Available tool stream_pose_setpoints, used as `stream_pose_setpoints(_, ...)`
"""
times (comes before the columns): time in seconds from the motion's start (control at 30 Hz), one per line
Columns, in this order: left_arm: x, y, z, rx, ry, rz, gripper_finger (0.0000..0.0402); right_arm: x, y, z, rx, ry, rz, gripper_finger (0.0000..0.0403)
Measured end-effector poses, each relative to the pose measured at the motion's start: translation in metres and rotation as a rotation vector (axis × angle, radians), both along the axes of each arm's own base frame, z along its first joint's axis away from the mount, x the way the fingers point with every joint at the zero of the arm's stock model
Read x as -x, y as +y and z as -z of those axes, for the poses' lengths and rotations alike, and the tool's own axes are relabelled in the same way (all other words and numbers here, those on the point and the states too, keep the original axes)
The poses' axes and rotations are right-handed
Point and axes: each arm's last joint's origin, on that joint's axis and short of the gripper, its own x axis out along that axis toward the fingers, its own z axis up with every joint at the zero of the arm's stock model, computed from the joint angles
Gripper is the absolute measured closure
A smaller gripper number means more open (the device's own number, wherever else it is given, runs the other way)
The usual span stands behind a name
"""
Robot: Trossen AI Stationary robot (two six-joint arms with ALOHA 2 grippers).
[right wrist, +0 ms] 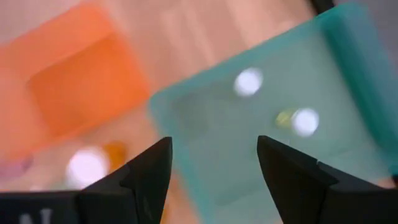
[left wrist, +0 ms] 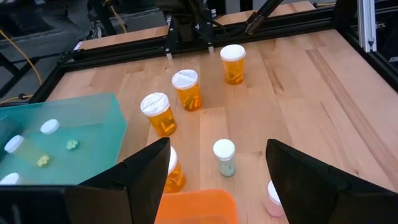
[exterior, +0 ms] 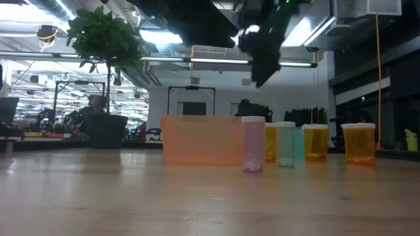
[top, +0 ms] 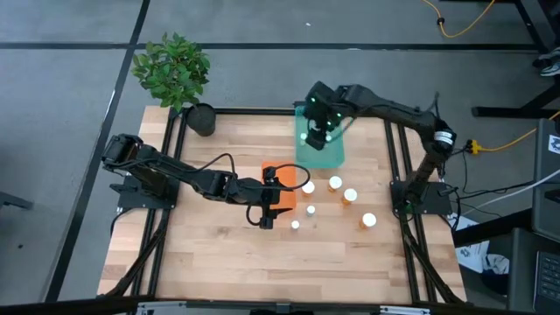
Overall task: Pick and place medicine bottles into bin by pill shape (circle, oval)
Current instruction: Put the blue tablet bottle into the green bin
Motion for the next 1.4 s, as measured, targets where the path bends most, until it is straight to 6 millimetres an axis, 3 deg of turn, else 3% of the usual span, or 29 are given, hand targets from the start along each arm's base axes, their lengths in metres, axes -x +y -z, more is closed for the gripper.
stream_pose_setpoints(0.33,0.0,0.0,0.0,0.0,0.0,0.0,0.0145,0.036,0.105,-0.064,0.005,-0.116,-0.205,0.0176)
stream_pose_setpoints(0.5,0.0,0.0,0.0,0.0,0.0,0.0,0.0145,0.059,0.153,-0.068,0.061,-0.15,-0.289,0.0176)
stream_pose_setpoints(0.63,0.0,0.0,0.0,0.0,0.0,0.0,0.0145,0.076,0.178,-0.047,0.108,-0.149,-0.237,0.0176)
stream_pose_setpoints(0.93,0.0,0.0,0.0,0.0,0.0,0.0,0.0145,0.088,0.218,0.031,0.114,-0.204,-0.222,0.0176)
stream_pose_setpoints(1.23,0.0,0.0,0.0,0.0,0.0,0.0,0.0145,0.088,0.231,0.087,0.083,-0.317,-0.36,0.0176)
stream_pose_setpoints(1.4,0.0,0.0,0.0,0.0,0.0,0.0,0.0145,0.089,0.232,0.096,0.082,-0.34,-0.422,0.0176)
